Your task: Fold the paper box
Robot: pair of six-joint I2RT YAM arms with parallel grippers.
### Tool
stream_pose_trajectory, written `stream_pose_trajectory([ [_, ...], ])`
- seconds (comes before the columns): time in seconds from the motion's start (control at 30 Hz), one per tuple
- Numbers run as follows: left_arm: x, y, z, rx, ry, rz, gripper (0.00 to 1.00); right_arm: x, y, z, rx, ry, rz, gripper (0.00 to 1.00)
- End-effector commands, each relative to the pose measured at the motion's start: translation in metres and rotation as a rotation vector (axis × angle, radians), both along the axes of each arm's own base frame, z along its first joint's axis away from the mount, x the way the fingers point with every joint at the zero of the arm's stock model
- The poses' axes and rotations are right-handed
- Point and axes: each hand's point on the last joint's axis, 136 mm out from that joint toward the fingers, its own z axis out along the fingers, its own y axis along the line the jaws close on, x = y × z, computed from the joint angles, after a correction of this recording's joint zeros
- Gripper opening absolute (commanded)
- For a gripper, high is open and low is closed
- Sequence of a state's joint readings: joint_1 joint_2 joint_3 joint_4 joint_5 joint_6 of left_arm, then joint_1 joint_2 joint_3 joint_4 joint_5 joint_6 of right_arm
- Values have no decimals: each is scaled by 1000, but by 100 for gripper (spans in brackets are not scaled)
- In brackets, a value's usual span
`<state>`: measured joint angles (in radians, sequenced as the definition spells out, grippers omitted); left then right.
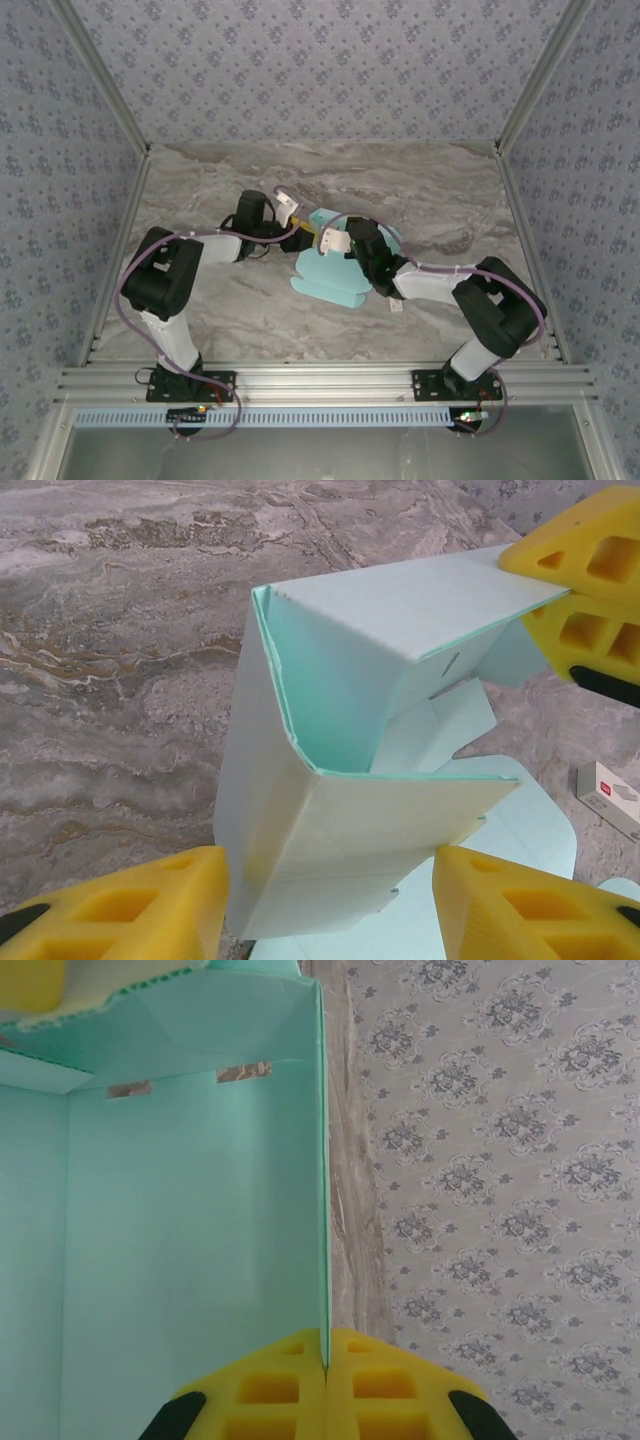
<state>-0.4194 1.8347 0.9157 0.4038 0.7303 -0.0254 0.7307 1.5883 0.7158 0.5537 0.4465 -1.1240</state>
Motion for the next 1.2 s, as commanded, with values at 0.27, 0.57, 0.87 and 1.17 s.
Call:
stream_pose_trajectory([
  [0.27,8,-17,5,-20,-45,-47,54,-9,3,7,56,49,48,6],
  [0.57,5,-23,9,-51,-42,-90,55,-4,-6,4,40,47,5,6],
  [0.87,0,-27,8,-57,-20,-144,54,6,-10,-8,-19,18,-21,5],
  [1.17,0,-29,1,-52,-16,-164,54,15,-16,-14,-28,5,-30,5],
])
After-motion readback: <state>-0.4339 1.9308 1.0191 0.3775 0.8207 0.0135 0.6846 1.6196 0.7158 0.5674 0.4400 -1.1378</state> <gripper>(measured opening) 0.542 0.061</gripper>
